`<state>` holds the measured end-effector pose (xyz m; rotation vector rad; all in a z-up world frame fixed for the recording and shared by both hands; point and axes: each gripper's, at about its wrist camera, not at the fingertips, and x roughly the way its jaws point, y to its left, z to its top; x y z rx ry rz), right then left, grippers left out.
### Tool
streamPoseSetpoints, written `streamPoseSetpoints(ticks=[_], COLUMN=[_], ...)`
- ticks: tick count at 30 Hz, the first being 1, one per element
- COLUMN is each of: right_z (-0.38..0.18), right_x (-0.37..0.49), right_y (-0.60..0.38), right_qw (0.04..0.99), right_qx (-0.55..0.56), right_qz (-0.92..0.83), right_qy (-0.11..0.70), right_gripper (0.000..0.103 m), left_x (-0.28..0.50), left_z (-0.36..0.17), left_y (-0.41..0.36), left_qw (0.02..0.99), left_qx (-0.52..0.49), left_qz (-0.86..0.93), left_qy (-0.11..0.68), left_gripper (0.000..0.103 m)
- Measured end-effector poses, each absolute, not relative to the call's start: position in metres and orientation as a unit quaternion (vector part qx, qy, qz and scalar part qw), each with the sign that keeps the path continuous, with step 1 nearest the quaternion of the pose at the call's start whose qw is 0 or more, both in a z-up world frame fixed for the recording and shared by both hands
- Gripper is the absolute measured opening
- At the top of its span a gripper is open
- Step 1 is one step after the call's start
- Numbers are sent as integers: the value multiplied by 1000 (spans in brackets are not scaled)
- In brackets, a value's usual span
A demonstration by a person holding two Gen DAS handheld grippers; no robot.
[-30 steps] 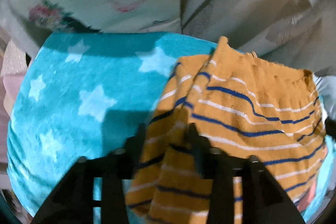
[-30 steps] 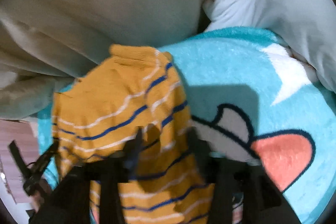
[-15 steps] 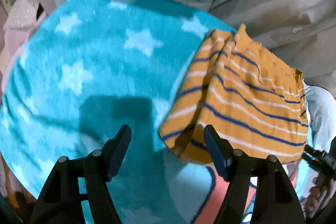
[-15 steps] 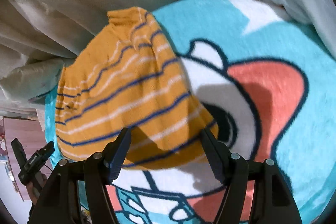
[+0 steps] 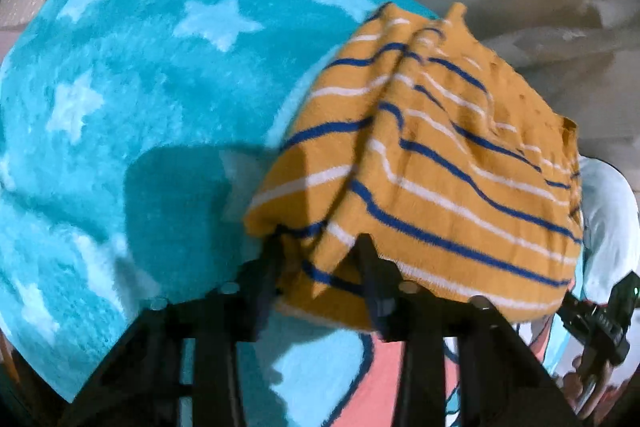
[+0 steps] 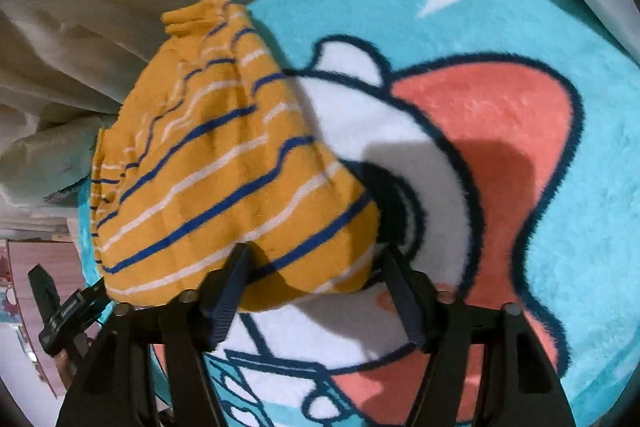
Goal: Fold small clothes
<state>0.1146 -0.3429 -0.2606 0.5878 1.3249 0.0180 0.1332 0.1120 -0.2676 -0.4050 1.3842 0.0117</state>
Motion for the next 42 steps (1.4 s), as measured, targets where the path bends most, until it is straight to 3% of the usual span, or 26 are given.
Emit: streamPoseSetpoints(ticks=[1, 3, 7, 11, 17, 29, 33, 35, 38, 40, 42], right_z=[-262, -263, -250, -207, -247, -250, -253, -252, -247, -246, -251], right_x=[116, 118, 122, 110, 111, 115, 116, 113, 104, 100, 97], right_y=[-341, -336, -331, -331, -321, -315, -312, -314, -316, -317, -316], right_qw=[745, 742, 745, 763, 730, 726, 727, 728, 731, 733, 732], right_qx=[267, 259, 242, 228, 206, 182, 188, 190, 197, 199, 213], right_qz=[6, 2, -1, 11, -3, 12, 20, 23, 32, 30, 34], right_qy=[611, 618, 622, 605, 652, 663, 661, 658, 652, 649, 646], right_gripper=[44, 34, 19, 16, 16, 16, 22, 30, 39, 57, 58], left_x=[136, 137, 139, 138, 144, 155, 147, 142, 132, 125, 123], left_z=[-269, -267, -246, -220, -271, -268, -267, -263, -259, -263, -267], left_y=[110, 106, 114, 127, 123, 105, 114, 118, 118, 117, 113], left_qw=[752, 754, 752, 763, 739, 742, 742, 747, 754, 750, 746], left_qx=[-184, -173, -199, -191, -159, -125, -146, -144, -138, -145, -137], left_qz=[5, -2, -23, -36, -22, -8, -7, -3, -6, -12, -6], left_qy=[633, 633, 628, 616, 655, 659, 654, 649, 642, 645, 651], left_gripper=[27, 17, 13, 12, 13, 15, 22, 32, 39, 42, 48])
